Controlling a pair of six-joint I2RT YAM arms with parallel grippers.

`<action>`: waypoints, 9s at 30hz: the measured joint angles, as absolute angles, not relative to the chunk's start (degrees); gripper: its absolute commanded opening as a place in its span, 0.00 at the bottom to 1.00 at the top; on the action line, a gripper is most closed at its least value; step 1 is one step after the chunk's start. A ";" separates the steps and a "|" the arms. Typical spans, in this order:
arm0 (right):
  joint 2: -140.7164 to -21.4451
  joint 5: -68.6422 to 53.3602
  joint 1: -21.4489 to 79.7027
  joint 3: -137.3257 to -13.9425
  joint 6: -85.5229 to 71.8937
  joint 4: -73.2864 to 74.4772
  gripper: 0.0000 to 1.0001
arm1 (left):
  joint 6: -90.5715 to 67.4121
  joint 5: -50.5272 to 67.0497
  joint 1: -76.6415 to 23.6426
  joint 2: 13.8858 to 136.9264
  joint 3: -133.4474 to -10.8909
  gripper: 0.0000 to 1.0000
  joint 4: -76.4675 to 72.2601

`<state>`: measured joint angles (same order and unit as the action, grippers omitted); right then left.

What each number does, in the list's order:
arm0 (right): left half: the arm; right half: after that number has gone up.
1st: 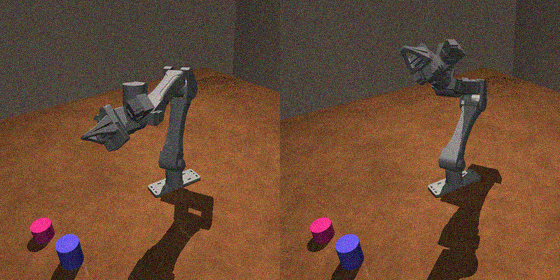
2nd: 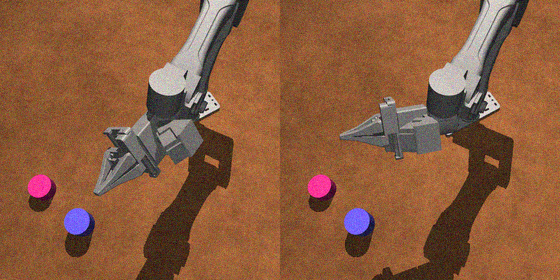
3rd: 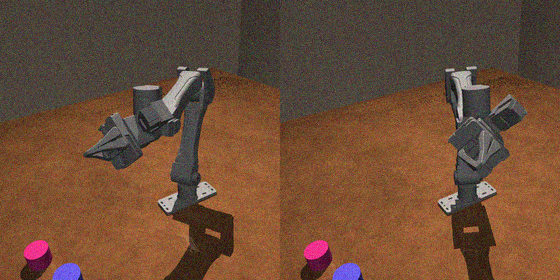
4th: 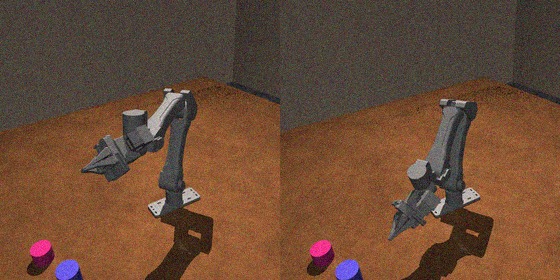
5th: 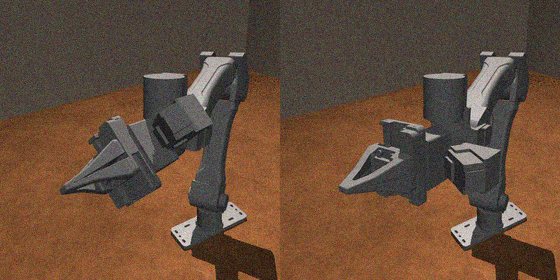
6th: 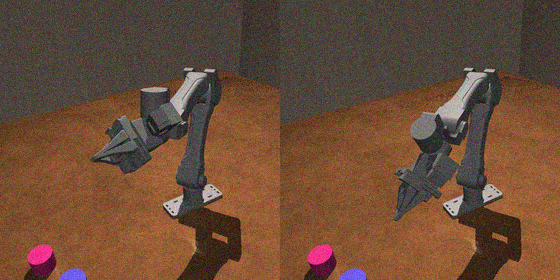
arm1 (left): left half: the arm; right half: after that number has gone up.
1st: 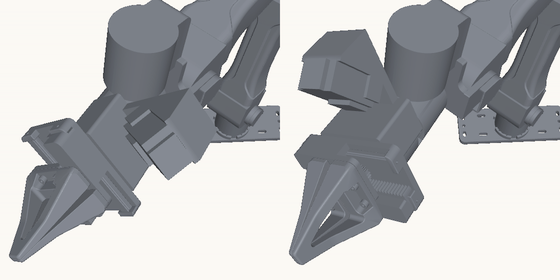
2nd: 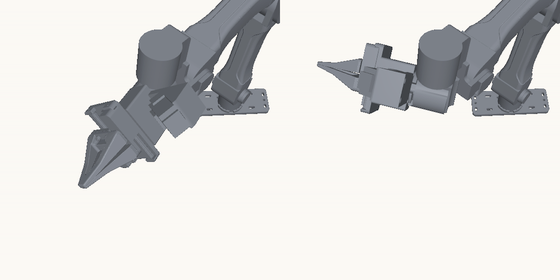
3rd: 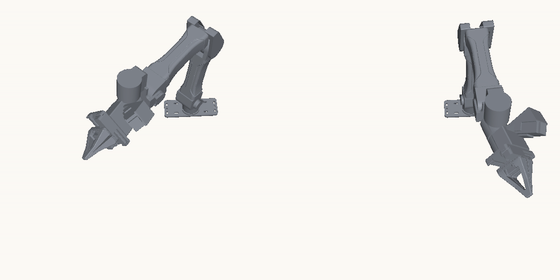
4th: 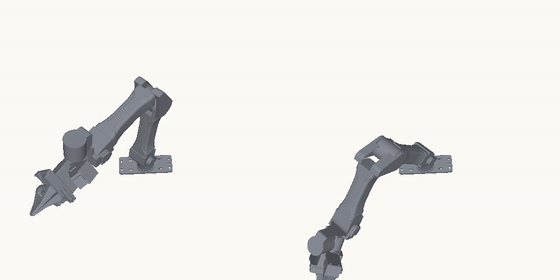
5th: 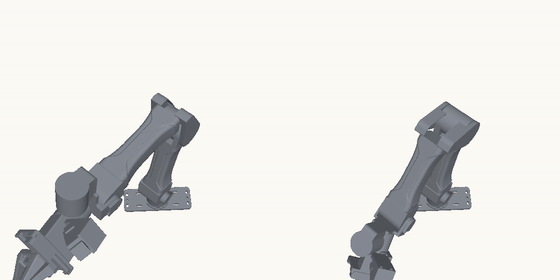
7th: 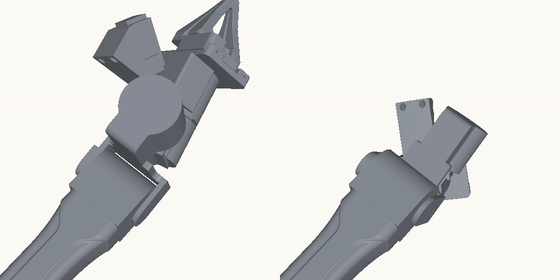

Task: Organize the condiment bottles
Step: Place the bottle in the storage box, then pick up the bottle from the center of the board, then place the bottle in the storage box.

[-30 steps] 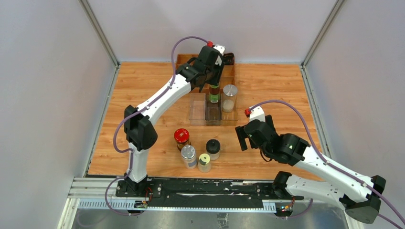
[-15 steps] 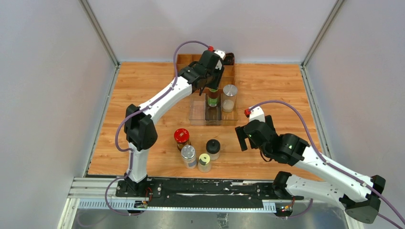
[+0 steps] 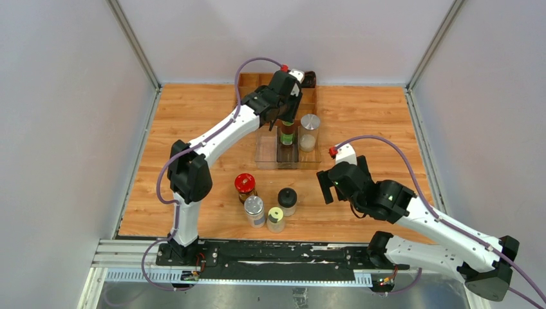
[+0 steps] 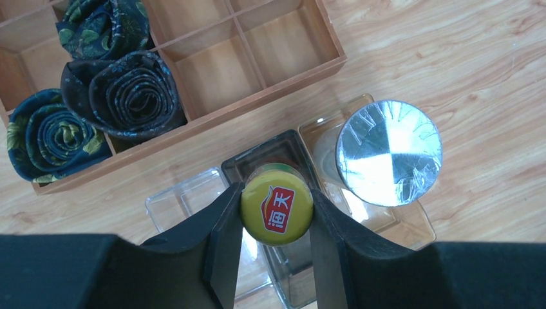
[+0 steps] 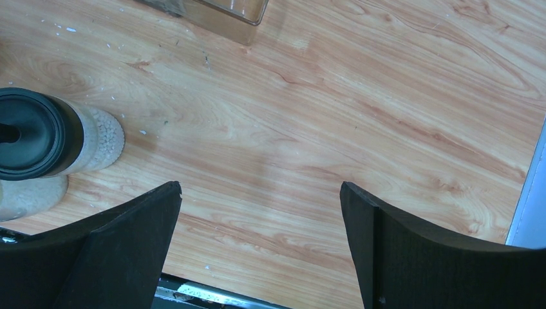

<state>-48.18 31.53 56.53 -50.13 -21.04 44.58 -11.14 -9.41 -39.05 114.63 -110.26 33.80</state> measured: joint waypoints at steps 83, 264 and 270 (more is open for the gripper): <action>-48.73 31.14 56.53 -48.88 -21.02 44.16 1.00 | -13.56 -9.56 -38.81 87.94 -88.92 0.68 27.16; -47.77 25.17 56.53 -44.29 -24.18 41.56 0.98 | -15.51 -1.63 -32.93 105.43 -110.04 0.55 58.57; -47.77 25.17 56.53 -44.29 -24.18 41.56 0.99 | -14.96 -0.84 -31.53 108.03 -112.81 0.55 58.87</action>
